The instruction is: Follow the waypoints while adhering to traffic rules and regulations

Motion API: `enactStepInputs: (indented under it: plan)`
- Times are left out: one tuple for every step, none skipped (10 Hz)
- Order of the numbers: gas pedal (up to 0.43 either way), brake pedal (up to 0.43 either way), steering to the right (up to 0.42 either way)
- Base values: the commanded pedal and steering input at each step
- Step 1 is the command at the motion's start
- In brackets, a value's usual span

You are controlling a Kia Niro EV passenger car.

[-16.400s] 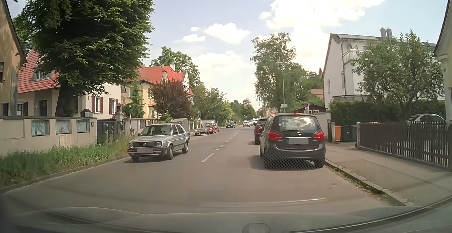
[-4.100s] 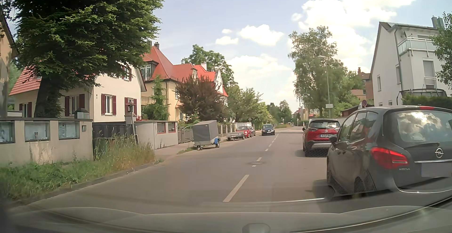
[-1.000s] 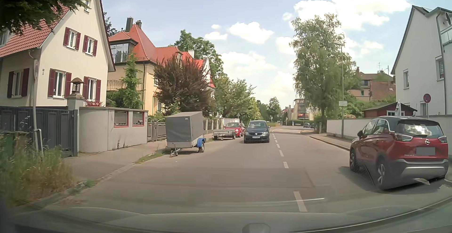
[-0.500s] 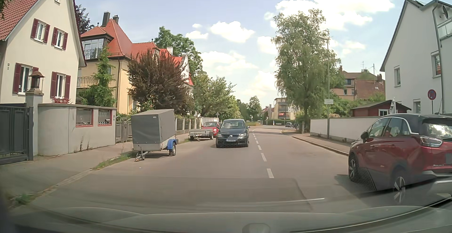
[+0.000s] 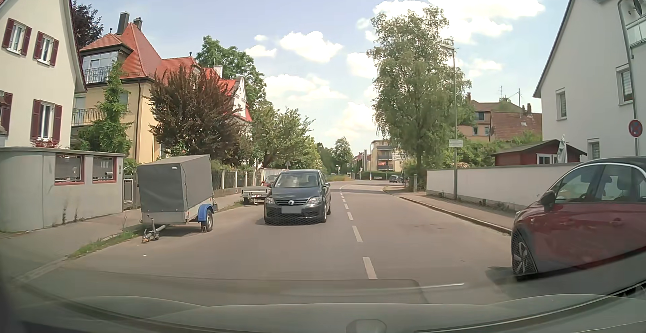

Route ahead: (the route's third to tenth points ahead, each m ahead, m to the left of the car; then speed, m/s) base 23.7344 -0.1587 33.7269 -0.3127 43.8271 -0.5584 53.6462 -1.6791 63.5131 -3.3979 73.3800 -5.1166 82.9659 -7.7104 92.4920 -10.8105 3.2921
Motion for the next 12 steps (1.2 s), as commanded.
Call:
enactStepInputs:
  plan:
    - [0.0, 0.0, 0.06]
    - [0.0, 0.0, 0.058]
    - [0.0, 0.0, 0.059]
    - [0.0, 0.0, 0.059]
    - [0.0, 0.0, 0.061]
    - [0.0, 0.0, 0.069]
    - [0.0, 0.0, 0.078]
    - [0.0, 0.0, 0.093]
    - [0.0, 0.0, 0.109]
    - [0.0, 0.0, 0.125]
    - [0.0, 0.0, 0.142]
    - [0.0, 0.0, 0.156]
